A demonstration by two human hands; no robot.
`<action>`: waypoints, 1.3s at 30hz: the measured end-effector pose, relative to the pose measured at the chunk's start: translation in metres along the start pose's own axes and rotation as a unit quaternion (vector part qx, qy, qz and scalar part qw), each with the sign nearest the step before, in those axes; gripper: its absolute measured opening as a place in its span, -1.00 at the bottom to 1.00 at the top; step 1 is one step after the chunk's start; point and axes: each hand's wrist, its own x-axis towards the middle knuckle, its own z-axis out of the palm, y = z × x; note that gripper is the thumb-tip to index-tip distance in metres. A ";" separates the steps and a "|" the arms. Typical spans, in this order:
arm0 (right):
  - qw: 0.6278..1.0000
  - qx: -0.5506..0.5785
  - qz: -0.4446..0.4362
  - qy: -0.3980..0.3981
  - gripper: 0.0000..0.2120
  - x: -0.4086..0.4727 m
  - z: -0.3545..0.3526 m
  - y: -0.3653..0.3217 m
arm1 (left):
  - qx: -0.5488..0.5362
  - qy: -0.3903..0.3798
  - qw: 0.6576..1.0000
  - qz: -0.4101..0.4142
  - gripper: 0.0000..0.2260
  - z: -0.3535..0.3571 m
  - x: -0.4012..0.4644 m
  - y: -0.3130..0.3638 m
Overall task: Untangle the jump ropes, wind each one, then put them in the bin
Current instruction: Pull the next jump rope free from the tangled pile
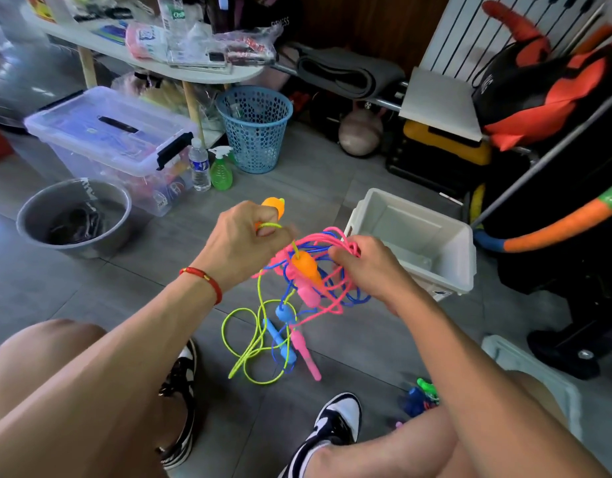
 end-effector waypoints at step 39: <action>0.924 0.360 0.118 -0.041 -0.88 -0.002 0.038 -0.036 | -0.107 -0.128 0.965 -0.203 -0.41 -0.016 -0.022 -0.021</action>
